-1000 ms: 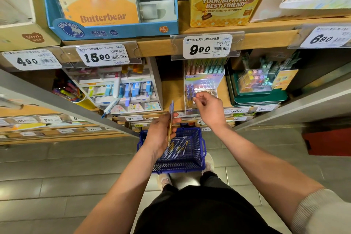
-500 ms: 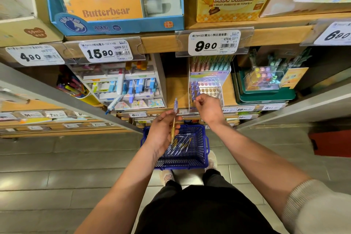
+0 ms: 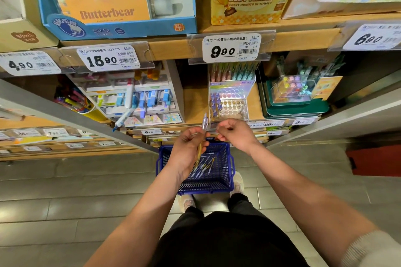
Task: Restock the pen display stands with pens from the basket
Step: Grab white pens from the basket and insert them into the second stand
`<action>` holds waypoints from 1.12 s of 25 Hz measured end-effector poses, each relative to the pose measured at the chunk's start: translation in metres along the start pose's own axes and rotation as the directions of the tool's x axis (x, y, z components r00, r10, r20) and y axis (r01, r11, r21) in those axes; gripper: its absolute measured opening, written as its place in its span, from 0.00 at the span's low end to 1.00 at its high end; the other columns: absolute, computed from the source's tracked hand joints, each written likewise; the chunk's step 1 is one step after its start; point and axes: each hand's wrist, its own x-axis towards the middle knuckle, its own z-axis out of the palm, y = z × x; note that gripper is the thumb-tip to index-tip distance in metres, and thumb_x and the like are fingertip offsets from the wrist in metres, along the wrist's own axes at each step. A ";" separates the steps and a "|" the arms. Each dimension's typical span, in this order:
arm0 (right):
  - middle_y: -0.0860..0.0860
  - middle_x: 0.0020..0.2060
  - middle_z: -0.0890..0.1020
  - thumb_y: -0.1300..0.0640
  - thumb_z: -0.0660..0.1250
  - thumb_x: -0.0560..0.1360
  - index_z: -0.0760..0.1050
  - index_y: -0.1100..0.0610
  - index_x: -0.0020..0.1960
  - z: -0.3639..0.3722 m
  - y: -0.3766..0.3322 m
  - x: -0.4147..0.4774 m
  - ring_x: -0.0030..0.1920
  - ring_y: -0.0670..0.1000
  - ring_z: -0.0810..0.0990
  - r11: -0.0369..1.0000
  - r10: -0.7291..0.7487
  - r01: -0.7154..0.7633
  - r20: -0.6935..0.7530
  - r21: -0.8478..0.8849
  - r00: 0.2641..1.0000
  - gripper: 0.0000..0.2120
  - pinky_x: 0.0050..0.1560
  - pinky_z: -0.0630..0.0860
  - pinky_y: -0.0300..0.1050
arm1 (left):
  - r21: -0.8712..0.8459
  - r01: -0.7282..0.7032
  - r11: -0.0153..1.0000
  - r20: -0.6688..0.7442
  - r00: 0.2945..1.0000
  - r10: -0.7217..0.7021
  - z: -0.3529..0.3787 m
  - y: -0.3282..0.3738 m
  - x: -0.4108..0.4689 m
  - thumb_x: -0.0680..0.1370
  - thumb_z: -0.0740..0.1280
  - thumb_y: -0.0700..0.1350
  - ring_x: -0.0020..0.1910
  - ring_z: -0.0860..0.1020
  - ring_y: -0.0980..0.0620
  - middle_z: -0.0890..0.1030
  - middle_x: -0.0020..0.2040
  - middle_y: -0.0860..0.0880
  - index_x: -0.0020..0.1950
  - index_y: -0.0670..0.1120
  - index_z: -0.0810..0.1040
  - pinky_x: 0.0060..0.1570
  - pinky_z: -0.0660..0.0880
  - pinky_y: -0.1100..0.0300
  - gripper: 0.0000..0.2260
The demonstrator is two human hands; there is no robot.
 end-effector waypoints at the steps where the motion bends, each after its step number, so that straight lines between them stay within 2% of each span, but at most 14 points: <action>1: 0.54 0.48 0.87 0.55 0.70 0.80 0.81 0.53 0.51 -0.001 -0.003 -0.007 0.41 0.45 0.86 0.986 0.003 -0.012 0.059 0.169 0.998 0.03 0.47 0.82 0.39 | 0.027 0.002 1.000 -0.005 1.000 -0.002 0.004 -0.003 0.001 0.81 0.67 0.39 0.37 0.81 0.54 0.86 0.46 0.46 0.50 0.47 0.80 0.42 0.78 0.60 0.04; 2: 0.54 0.48 0.87 0.54 0.70 0.79 0.82 0.54 0.53 -0.002 -0.007 -0.013 0.42 0.47 0.86 0.957 -0.015 -0.017 0.108 0.290 0.994 0.06 0.46 0.82 0.38 | 0.049 0.002 0.999 -0.012 1.000 -0.002 0.007 -0.005 0.002 0.81 0.68 0.40 0.37 0.81 0.54 0.86 0.46 0.47 0.50 0.48 0.80 0.42 0.77 0.60 0.03; 3: 0.52 0.48 0.87 0.53 0.71 0.78 0.82 0.54 0.54 -0.002 -0.010 -0.017 0.44 0.47 0.86 0.945 -0.040 -0.006 0.133 0.327 0.990 0.07 0.46 0.82 0.38 | 0.064 0.001 0.998 -0.017 1.000 0.000 0.010 -0.006 0.003 0.81 0.69 0.41 0.37 0.81 0.54 0.86 0.46 0.47 0.51 0.48 0.80 0.43 0.77 0.60 0.02; 7: 0.51 0.46 0.86 0.56 0.74 0.76 0.81 0.53 0.53 -0.007 -0.020 -0.022 0.40 0.46 0.85 0.979 -0.092 0.077 0.076 0.187 0.993 0.07 0.43 0.80 0.36 | 0.078 0.007 0.997 -0.004 1.000 -0.007 0.020 -0.007 0.009 0.81 0.69 0.42 0.39 0.82 0.54 0.87 0.46 0.46 0.55 0.47 0.80 0.45 0.77 0.59 0.04; 10: 0.53 0.46 0.86 0.59 0.73 0.77 0.81 0.56 0.53 -0.015 -0.026 -0.018 0.39 0.46 0.86 0.980 -0.080 0.070 0.044 0.187 0.996 0.06 0.43 0.81 0.37 | 0.096 0.017 0.995 0.016 1.000 -0.019 0.022 -0.004 0.013 0.82 0.68 0.44 0.42 0.82 0.52 0.87 0.48 0.48 0.55 0.48 0.79 0.47 0.76 0.59 0.04; 12: 0.54 0.44 0.87 0.61 0.72 0.77 0.81 0.57 0.53 -0.023 -0.033 -0.014 0.42 0.48 0.86 0.964 -0.085 0.093 -0.046 0.247 0.995 0.05 0.49 0.83 0.42 | 0.054 0.048 0.997 -0.010 0.999 -0.048 0.019 0.000 0.015 0.83 0.65 0.46 0.46 0.82 0.50 0.87 0.49 0.49 0.57 0.49 0.78 0.50 0.75 0.57 0.05; 14: 0.52 0.41 0.87 0.61 0.70 0.78 0.81 0.60 0.54 -0.033 -0.036 -0.007 0.40 0.47 0.85 0.955 -0.115 0.167 -0.216 0.244 0.970 0.05 0.51 0.83 0.43 | 0.000 0.083 0.997 -0.063 0.995 -0.083 0.013 0.002 0.017 0.84 0.62 0.48 0.48 0.82 0.49 0.86 0.51 0.48 0.61 0.48 0.77 0.51 0.75 0.56 0.09; 16: 0.50 0.39 0.86 0.59 0.70 0.79 0.81 0.60 0.54 -0.039 -0.034 0.000 0.39 0.46 0.84 0.963 -0.167 0.232 -0.380 0.133 0.910 0.06 0.49 0.82 0.41 | -0.025 0.099 0.995 -0.087 0.991 -0.100 0.006 0.004 0.017 0.84 0.62 0.49 0.48 0.82 0.49 0.85 0.53 0.46 0.65 0.47 0.75 0.48 0.76 0.57 0.11; 18: 0.49 0.39 0.85 0.56 0.70 0.79 0.81 0.57 0.52 -0.037 -0.031 0.004 0.41 0.48 0.84 0.965 -0.224 0.260 -0.460 0.016 0.859 0.05 0.49 0.81 0.40 | -0.037 0.099 0.994 -0.083 0.991 -0.102 0.000 0.005 0.014 0.84 0.62 0.48 0.45 0.83 0.50 0.86 0.50 0.46 0.66 0.46 0.75 0.45 0.77 0.58 0.12; 21: 0.44 0.38 0.83 0.56 0.71 0.79 0.80 0.53 0.50 -0.027 -0.023 0.011 0.39 0.42 0.80 0.951 -0.307 0.286 -0.444 -0.115 0.842 0.01 0.45 0.78 0.33 | -0.048 0.098 0.994 -0.065 0.993 -0.101 -0.007 0.005 0.010 0.84 0.61 0.47 0.42 0.83 0.51 0.86 0.46 0.47 0.65 0.45 0.76 0.43 0.77 0.59 0.12; 24: 0.40 0.40 0.82 0.57 0.71 0.78 0.81 0.55 0.54 -0.019 -0.015 0.017 0.40 0.33 0.80 0.939 -0.341 0.290 -0.407 -0.185 0.847 0.05 0.45 0.74 0.24 | -0.073 0.104 0.992 -0.046 0.993 -0.107 -0.012 0.006 0.006 0.84 0.62 0.46 0.40 0.82 0.51 0.85 0.46 0.46 0.65 0.45 0.75 0.42 0.77 0.59 0.11; 28: 0.44 0.44 0.84 0.58 0.71 0.78 0.82 0.57 0.57 -0.014 -0.010 0.021 0.45 0.39 0.82 0.895 -0.415 0.317 -0.326 -0.314 0.849 0.08 0.49 0.74 0.23 | -0.080 0.099 0.992 -0.039 0.994 -0.103 -0.016 0.007 0.003 0.84 0.62 0.45 0.39 0.82 0.51 0.85 0.44 0.46 0.68 0.43 0.74 0.40 0.76 0.61 0.14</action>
